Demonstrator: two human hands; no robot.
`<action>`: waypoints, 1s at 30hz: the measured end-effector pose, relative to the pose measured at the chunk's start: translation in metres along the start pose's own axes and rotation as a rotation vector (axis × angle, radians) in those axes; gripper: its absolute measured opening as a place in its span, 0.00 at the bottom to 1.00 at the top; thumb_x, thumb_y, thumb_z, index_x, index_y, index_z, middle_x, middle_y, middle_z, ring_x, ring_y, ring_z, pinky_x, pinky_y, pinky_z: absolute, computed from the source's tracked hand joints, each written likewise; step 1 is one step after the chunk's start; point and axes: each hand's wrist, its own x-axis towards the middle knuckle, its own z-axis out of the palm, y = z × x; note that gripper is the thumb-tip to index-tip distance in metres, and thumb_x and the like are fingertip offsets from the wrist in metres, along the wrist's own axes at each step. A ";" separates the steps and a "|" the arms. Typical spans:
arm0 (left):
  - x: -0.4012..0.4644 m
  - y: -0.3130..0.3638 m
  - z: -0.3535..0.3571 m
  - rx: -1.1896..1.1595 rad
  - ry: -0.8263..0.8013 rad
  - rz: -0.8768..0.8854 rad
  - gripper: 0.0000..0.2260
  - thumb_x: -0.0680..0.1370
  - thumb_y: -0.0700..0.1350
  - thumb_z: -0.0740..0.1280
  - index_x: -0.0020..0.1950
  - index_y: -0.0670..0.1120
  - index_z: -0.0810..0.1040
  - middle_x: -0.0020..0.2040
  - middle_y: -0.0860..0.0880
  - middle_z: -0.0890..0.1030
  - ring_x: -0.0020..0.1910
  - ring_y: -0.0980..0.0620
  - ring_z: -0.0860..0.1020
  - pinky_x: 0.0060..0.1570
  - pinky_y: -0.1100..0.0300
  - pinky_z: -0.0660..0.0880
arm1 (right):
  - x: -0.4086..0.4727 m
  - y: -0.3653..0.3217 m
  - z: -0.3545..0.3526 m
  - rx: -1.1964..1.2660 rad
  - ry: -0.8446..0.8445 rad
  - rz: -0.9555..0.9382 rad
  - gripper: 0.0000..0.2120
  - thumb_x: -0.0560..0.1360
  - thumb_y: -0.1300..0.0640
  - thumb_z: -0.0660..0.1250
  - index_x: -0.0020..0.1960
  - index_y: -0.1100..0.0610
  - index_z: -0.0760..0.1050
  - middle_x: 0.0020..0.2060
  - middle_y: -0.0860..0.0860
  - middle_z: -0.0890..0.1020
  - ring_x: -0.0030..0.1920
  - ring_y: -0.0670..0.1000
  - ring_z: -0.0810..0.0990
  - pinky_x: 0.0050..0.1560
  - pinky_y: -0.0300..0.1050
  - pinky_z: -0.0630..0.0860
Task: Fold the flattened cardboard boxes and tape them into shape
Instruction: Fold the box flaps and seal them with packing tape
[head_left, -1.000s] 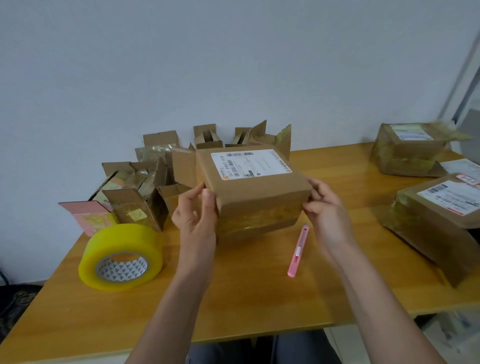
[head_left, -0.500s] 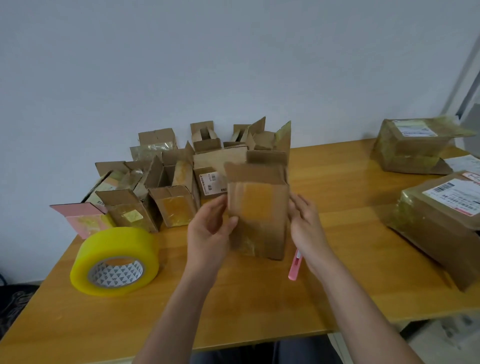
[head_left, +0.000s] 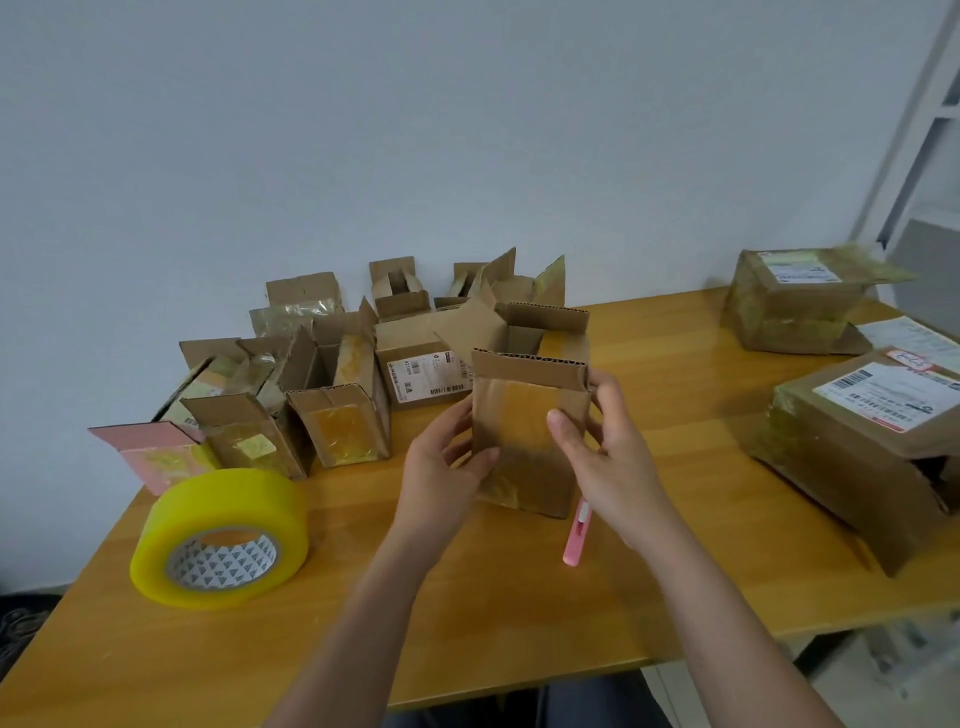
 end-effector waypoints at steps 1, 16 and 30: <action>0.004 0.003 0.002 0.021 -0.025 0.001 0.28 0.77 0.34 0.68 0.73 0.54 0.69 0.63 0.58 0.75 0.65 0.53 0.73 0.62 0.52 0.76 | 0.001 -0.001 -0.004 -0.023 0.036 0.000 0.17 0.79 0.46 0.62 0.65 0.37 0.61 0.59 0.42 0.76 0.59 0.41 0.75 0.53 0.36 0.75; 0.079 0.023 0.047 0.230 0.129 0.029 0.06 0.76 0.41 0.72 0.51 0.47 0.84 0.43 0.55 0.82 0.45 0.59 0.79 0.44 0.68 0.75 | 0.057 0.039 -0.045 -0.154 0.426 0.059 0.12 0.81 0.58 0.63 0.59 0.50 0.61 0.50 0.48 0.76 0.50 0.49 0.76 0.37 0.28 0.70; 0.150 0.022 0.041 0.328 0.271 0.080 0.03 0.74 0.47 0.74 0.45 0.48 0.85 0.38 0.53 0.83 0.40 0.57 0.80 0.39 0.65 0.77 | 0.148 0.100 -0.059 -0.195 0.419 0.058 0.19 0.81 0.60 0.63 0.69 0.46 0.66 0.62 0.51 0.77 0.62 0.53 0.75 0.59 0.54 0.78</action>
